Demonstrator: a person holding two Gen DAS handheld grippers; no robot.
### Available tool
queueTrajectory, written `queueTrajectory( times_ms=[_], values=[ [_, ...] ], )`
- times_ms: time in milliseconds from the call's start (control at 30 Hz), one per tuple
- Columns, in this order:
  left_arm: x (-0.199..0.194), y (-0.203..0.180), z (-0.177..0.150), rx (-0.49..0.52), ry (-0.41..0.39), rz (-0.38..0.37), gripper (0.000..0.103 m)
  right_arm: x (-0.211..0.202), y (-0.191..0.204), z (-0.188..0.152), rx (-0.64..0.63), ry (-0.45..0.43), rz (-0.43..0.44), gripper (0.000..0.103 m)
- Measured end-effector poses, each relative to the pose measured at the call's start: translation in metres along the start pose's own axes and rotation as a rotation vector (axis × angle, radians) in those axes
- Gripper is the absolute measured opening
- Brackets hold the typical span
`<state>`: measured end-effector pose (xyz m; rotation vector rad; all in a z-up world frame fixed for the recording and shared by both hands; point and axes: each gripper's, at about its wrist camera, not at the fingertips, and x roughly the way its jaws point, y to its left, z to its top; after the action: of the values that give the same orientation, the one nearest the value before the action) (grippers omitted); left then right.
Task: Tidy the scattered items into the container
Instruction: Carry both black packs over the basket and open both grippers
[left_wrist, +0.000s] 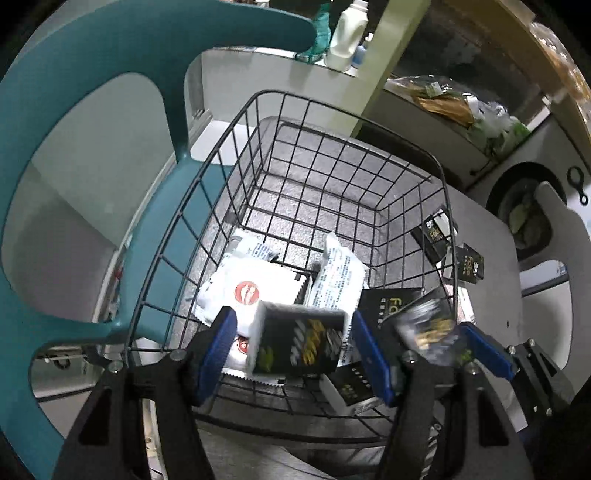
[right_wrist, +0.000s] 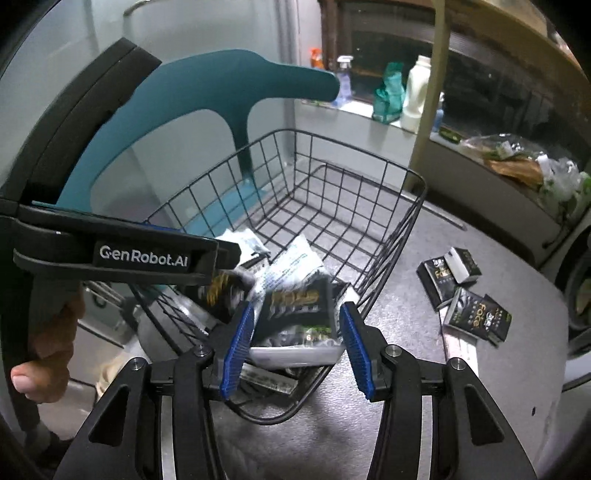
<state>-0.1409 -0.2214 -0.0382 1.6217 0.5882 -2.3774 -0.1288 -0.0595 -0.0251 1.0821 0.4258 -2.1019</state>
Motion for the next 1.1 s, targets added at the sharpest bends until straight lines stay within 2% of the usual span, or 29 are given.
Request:
queueTrajectory(
  times_ms=[200,300,433,633,733,933,1100],
  values=[
    [-0.014,-0.005,-0.005,0.005,-0.033,-0.028,0.07,-0.022,-0.025,0.0,0.078,-0.067,-0.013,0.055],
    [-0.024,-0.025,-0.007,0.033,-0.044,-0.07,0.07,-0.043,-0.058,-0.005,0.146,-0.127,-0.079,0.055],
    [-0.031,-0.079,-0.012,0.117,-0.042,-0.121,0.07,-0.061,-0.116,-0.017,0.253,-0.136,-0.222,0.055],
    [-0.013,-0.175,-0.03,0.259,0.015,-0.199,0.07,-0.053,-0.191,-0.064,0.371,-0.061,-0.324,0.055],
    [0.007,-0.206,-0.041,0.303,0.052,-0.197,0.07,-0.038,-0.218,-0.091,0.418,-0.023,-0.314,0.055],
    [0.056,-0.226,-0.043,0.28,0.125,-0.152,0.07,0.004,-0.224,-0.121,0.36,0.027,-0.156,0.055],
    [0.077,-0.222,-0.039,0.254,0.142,-0.129,0.07,0.023,-0.25,-0.117,0.421,0.006,-0.192,0.055]
  ],
)
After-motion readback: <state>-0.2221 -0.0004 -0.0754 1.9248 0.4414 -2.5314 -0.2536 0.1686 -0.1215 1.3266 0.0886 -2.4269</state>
